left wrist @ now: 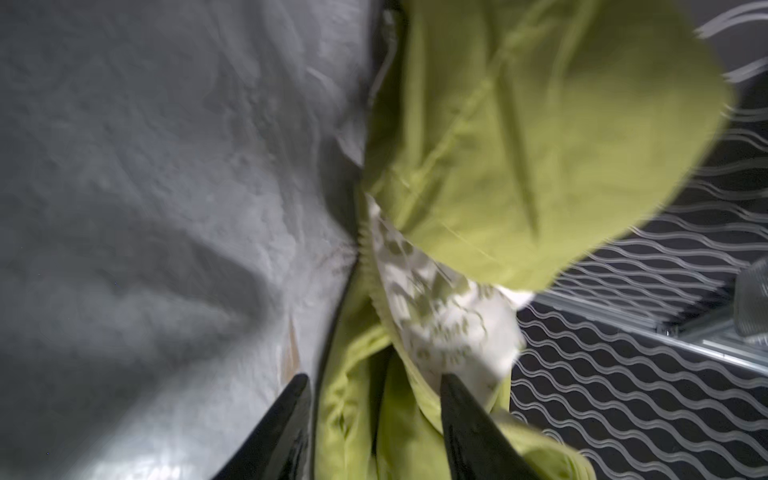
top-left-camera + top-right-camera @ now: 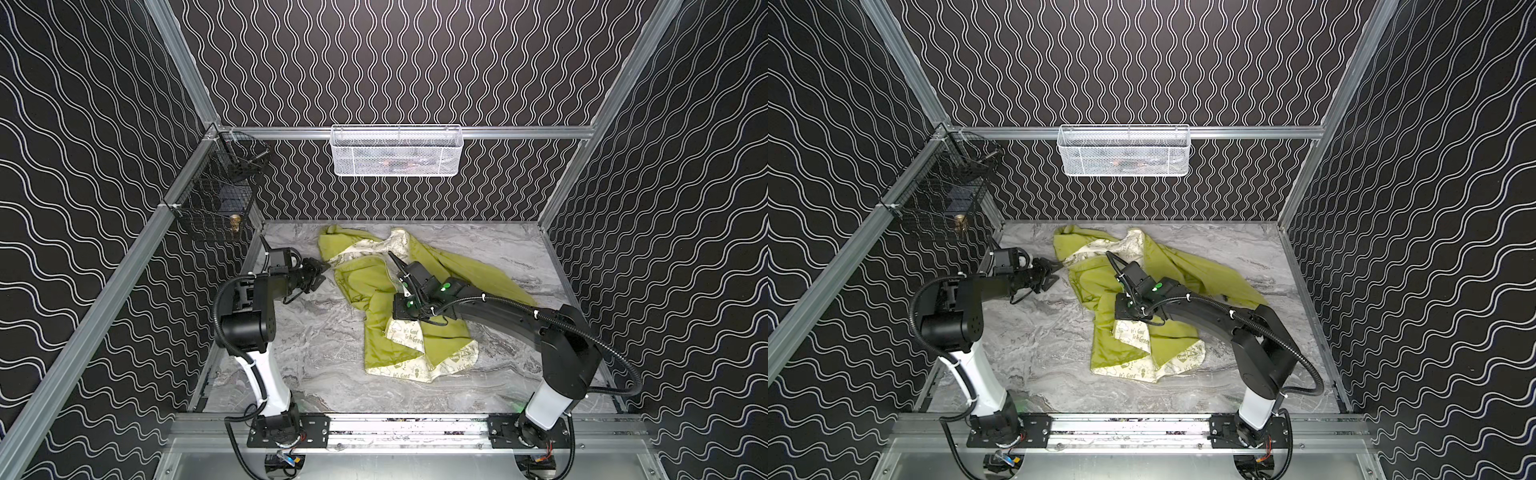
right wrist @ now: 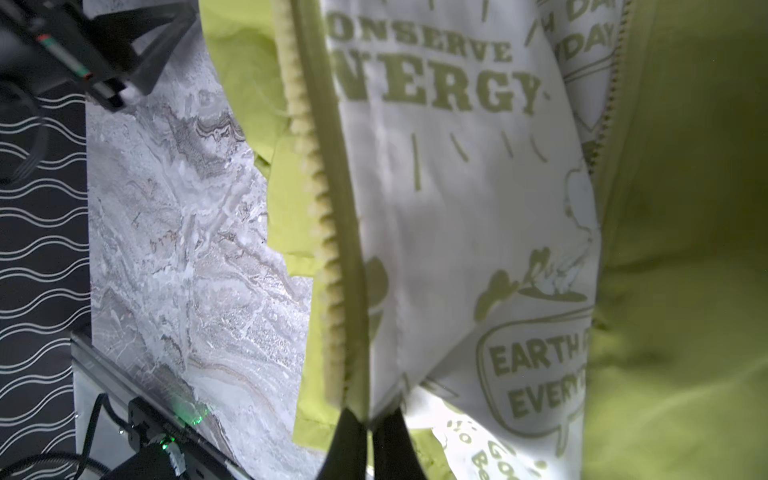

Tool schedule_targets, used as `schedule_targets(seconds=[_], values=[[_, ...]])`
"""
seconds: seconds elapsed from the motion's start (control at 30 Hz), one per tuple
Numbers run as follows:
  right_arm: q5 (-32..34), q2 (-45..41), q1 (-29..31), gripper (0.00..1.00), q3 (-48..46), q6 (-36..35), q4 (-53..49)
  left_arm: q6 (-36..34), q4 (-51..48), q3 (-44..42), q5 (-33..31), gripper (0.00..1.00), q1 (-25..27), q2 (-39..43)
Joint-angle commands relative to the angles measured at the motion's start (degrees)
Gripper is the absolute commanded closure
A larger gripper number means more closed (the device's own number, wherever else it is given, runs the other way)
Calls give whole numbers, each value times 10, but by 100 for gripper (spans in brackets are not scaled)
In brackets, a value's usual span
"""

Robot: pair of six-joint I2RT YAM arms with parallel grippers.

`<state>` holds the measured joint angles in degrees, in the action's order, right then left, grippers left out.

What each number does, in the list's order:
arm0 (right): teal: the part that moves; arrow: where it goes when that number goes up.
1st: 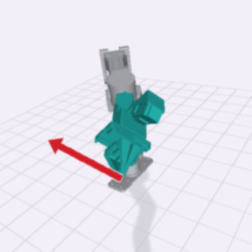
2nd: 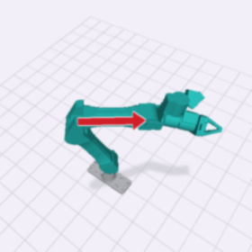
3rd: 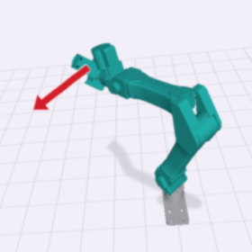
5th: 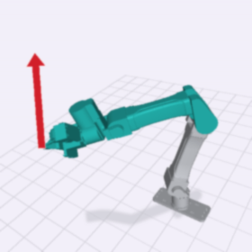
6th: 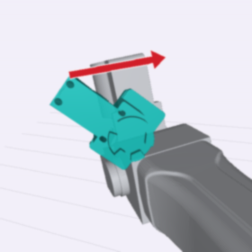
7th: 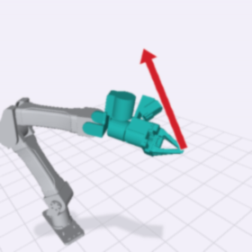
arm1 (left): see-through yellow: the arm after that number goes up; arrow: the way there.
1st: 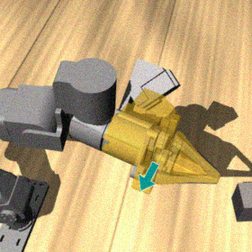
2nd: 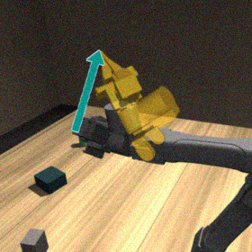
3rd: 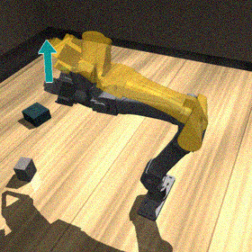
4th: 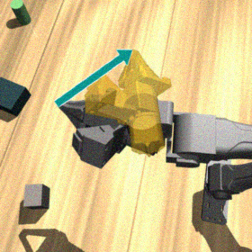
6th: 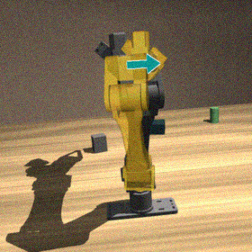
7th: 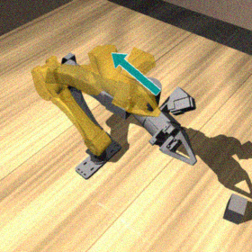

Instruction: Zip up the jacket

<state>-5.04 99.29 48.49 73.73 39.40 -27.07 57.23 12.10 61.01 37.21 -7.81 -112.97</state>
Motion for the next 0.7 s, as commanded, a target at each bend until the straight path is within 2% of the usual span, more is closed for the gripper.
schedule_targets(seconds=[0.0, 0.23, 0.3, 0.47, 0.6, 0.67], values=[[-22, -7, 1, 100, -5, -11, 12, 40, 53, 18, -6, 46, 0, -26], [-34, -18, 5, 100, -20, -19, 13, 64, 76, 49, 2, 52, 16, -74], [-38, -21, 6, 100, -26, -22, 14, 69, 83, 54, 5, 59, 17, -83], [-58, -35, 7, 100, -44, -32, 26, 74, 86, 70, 12, 88, 17, -87], [-82, -53, 8, 100, -60, -42, 39, 39, 30, 89, -8, 100, 17, -52], [-94, -64, 9, 100, -66, -49, 47, 21, -2, 105, -14, 100, 17, -31]])
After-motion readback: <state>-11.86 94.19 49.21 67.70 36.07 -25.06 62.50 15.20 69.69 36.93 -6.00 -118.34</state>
